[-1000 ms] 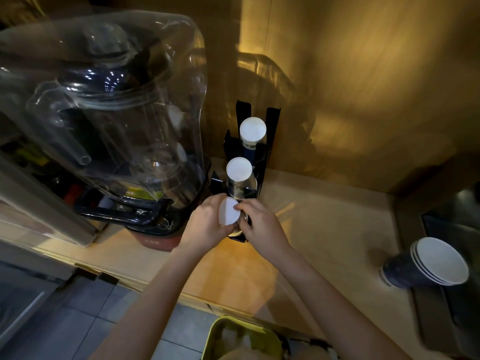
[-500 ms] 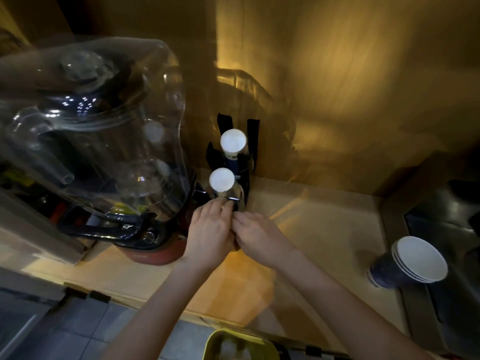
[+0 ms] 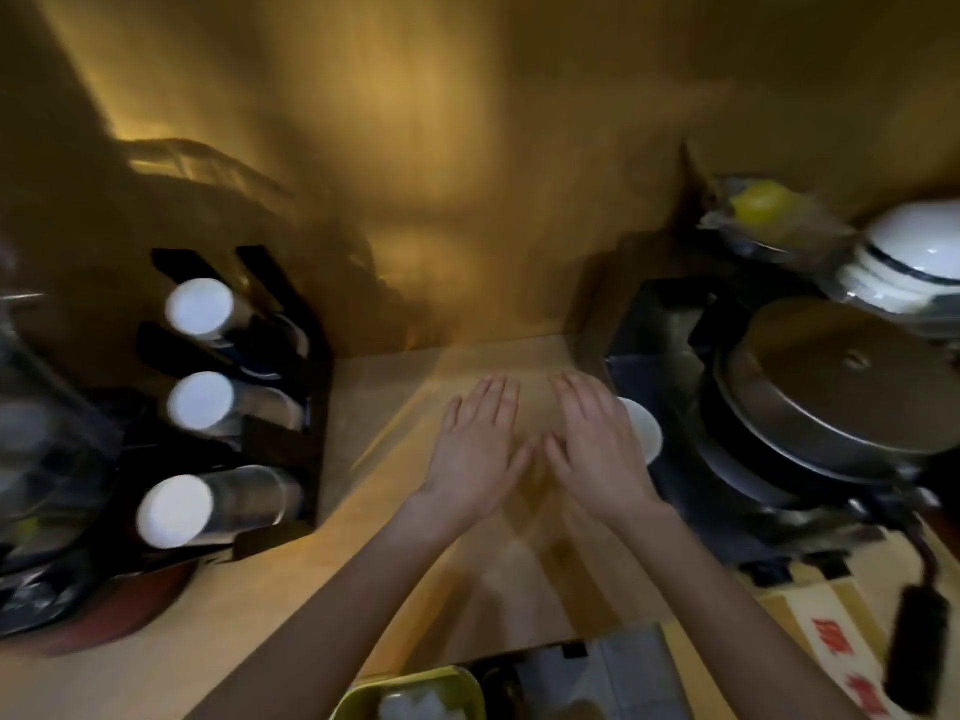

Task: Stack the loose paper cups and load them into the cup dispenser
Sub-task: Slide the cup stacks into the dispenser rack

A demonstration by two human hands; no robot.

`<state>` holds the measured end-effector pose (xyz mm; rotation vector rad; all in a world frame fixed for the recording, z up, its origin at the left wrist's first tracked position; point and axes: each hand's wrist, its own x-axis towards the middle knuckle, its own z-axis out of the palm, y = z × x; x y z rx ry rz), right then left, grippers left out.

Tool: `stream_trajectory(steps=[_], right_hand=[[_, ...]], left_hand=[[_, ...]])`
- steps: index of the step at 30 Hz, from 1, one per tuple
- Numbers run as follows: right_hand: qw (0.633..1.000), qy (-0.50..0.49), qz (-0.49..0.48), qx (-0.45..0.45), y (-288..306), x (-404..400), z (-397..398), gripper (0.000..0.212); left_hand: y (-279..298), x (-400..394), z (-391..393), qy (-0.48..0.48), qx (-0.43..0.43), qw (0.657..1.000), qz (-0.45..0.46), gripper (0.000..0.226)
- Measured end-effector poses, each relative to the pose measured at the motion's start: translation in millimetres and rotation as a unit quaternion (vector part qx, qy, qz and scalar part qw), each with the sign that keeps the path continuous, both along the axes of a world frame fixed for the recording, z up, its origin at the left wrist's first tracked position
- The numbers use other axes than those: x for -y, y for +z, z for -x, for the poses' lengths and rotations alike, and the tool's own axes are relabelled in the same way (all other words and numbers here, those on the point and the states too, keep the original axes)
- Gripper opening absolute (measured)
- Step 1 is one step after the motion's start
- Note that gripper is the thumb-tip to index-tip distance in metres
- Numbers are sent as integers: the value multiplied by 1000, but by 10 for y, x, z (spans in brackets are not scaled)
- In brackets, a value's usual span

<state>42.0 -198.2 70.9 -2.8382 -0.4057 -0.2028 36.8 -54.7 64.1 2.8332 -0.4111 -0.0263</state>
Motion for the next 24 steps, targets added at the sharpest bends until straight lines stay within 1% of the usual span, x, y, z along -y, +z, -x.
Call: stream_trajectory(steps=[4,7,11,14,17,19,22,24], right_hand=[[994,-98,-6,-44,-152,570,32,61],[983,-151,-69,-82,-258,819,77,58],[953,-212,-159,-148,-340,923,97,54],[926,-247,-213,-191,-405,937,86,47],[891,-263,-305,-209,-455,904,51,33],[874,-264,-350,-211,-466,866,14,27],[865,-255,-380,-206,-444,801,-19,25],[865,-241,-397,-190,-391,744,-23,21]], left_hand=[[-97,559,-184,-22,-29,999,25,63],[-200,838,-301,21,-72,996,52,59],[-240,1002,-380,81,-107,989,62,44],[-285,982,-410,100,-137,984,61,46],[-329,927,-412,97,-166,978,79,48],[-366,878,-414,95,-181,974,94,49],[-359,762,-406,91,-209,966,118,50],[-285,664,-392,107,-217,955,173,49]])
